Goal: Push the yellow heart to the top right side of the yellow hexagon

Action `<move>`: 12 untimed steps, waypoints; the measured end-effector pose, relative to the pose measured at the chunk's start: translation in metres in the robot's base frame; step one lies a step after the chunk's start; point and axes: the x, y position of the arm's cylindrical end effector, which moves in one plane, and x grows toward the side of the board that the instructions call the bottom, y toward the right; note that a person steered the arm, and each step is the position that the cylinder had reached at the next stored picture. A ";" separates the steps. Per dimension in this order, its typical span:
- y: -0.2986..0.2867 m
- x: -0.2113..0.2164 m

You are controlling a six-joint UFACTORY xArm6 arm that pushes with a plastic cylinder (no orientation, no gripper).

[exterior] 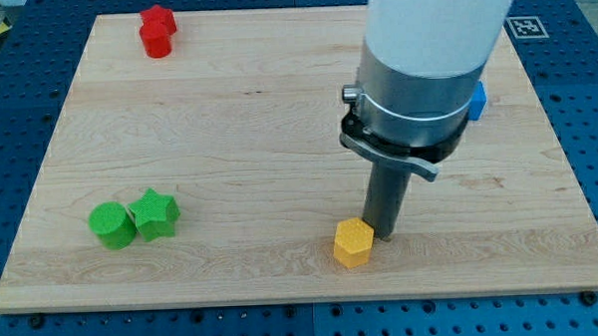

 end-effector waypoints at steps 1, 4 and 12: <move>-0.003 -0.056; 0.015 -0.226; 0.103 -0.005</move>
